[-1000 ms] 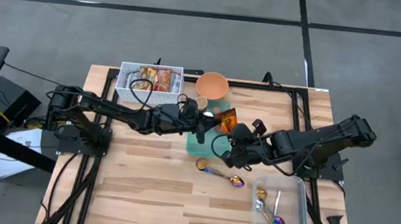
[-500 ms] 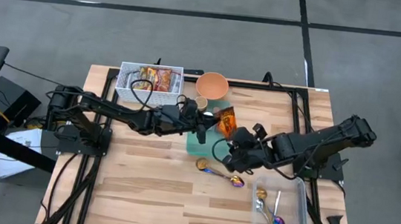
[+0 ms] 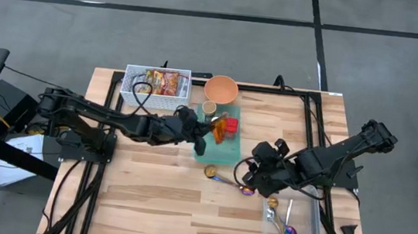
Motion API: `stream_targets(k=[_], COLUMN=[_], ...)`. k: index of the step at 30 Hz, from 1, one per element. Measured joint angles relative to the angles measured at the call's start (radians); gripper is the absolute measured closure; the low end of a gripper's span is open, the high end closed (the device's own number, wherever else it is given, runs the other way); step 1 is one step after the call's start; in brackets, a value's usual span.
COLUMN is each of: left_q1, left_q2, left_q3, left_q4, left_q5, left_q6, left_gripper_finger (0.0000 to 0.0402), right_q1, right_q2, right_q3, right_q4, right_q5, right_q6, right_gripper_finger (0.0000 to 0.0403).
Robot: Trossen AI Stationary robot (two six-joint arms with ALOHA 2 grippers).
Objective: Pick & Place Food Item
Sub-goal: Put the orange seasoning into the blue bin
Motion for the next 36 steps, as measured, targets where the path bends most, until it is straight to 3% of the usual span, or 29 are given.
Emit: stream_targets(k=[4, 12, 16, 21, 28, 36], left_q1=[-0.053, -0.105, -0.107, -0.113, -0.102, -0.100], left_q2=[-0.022, 0.031, 0.075, 0.153, 0.264, 0.339], left_q3=[0.000, 0.000, 0.000, -0.028, -0.089, -0.096], left_q4=[-0.130, -0.183, -0.252, -0.191, 0.003, 0.041], left_q5=[-0.113, -0.339, -0.390, -0.498, -0.532, -0.542], left_q6=[-0.028, -0.105, -0.191, -0.214, -0.214, -0.213], left_gripper_finger=[0.0401, 0.0401, 0.0401, 0.0401, 0.0401, 0.0401], right_q1=[0.026, 0.043, 0.043, 0.043, 0.043, 0.043], right_q2=[-0.011, -0.011, -0.011, -0.011, -0.011, -0.012], right_q3=[0.000, 0.000, 0.000, 0.000, 0.000, 0.000], right_q4=[-0.017, -0.018, -0.021, -0.015, -0.006, 0.014], right_q5=[0.025, 0.043, 0.044, 0.046, 0.047, 0.047], right_q6=[0.049, 0.079, 0.109, 0.131, 0.157, 0.157], right_gripper_finger=[0.0253, 0.0260, 0.0261, 0.0261, 0.0264, 0.0265])
